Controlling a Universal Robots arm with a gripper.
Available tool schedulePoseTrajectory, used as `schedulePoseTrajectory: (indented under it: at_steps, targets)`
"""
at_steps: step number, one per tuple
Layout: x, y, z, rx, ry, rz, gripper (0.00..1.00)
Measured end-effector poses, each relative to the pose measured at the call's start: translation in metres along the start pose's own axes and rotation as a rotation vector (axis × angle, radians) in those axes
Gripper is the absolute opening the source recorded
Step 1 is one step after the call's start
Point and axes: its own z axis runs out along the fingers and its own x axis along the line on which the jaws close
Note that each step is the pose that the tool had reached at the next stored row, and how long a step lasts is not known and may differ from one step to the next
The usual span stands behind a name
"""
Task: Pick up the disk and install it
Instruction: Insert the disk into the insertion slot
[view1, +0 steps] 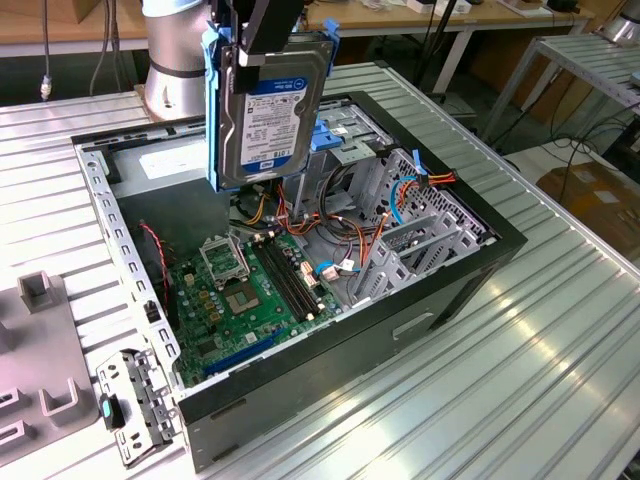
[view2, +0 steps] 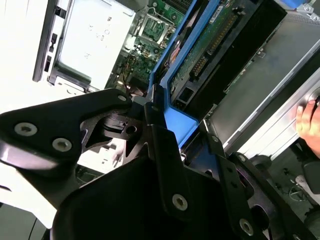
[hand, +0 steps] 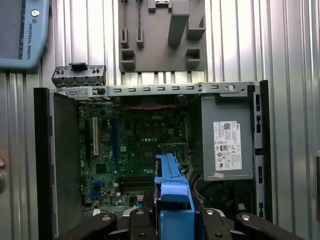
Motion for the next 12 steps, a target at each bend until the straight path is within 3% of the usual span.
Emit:
schedulePoseTrajectory:
  at_steps: [8, 12]
  targets:
    - [0.0058, -0.0046, 0.0004, 0.0000, 0.0000, 0.000, 0.37]
    - [0.0171, -0.0058, 0.0007, 0.0000, 0.0000, 0.000, 0.37]
